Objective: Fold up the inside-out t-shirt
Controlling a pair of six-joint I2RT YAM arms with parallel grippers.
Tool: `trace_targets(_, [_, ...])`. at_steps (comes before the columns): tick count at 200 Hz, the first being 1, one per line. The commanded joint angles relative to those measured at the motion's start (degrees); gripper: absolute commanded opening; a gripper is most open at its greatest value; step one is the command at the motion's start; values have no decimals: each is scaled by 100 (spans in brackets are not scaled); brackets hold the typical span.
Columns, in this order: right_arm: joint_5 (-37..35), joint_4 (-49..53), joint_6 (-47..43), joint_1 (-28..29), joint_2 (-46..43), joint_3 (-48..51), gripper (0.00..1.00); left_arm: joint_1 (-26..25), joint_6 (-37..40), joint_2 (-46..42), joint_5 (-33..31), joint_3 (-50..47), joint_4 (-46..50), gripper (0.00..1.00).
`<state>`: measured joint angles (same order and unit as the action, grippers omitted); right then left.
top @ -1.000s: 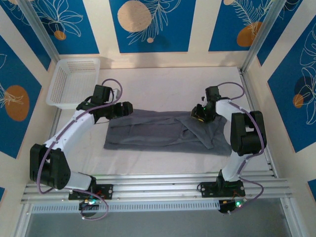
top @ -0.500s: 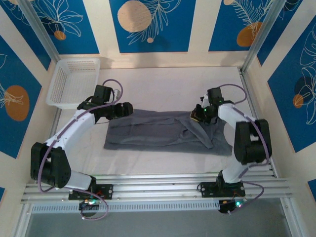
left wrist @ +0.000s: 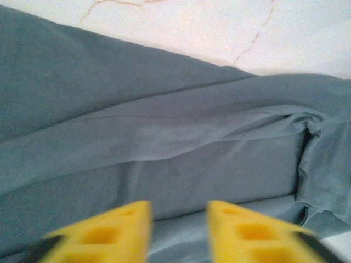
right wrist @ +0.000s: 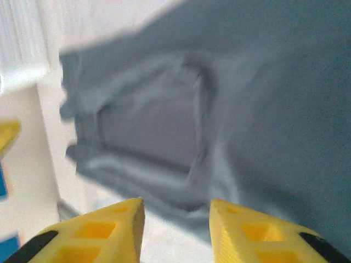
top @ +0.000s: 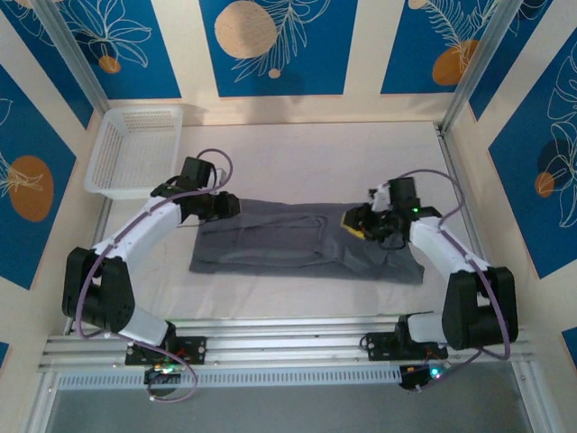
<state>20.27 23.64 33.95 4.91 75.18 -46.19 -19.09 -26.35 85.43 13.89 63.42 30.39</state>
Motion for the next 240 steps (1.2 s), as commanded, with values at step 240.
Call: trace_targets(240, [-1347, -596, 3003, 3474, 2751, -830, 0, -528, -1014, 7437, 861, 8534, -336, 0])
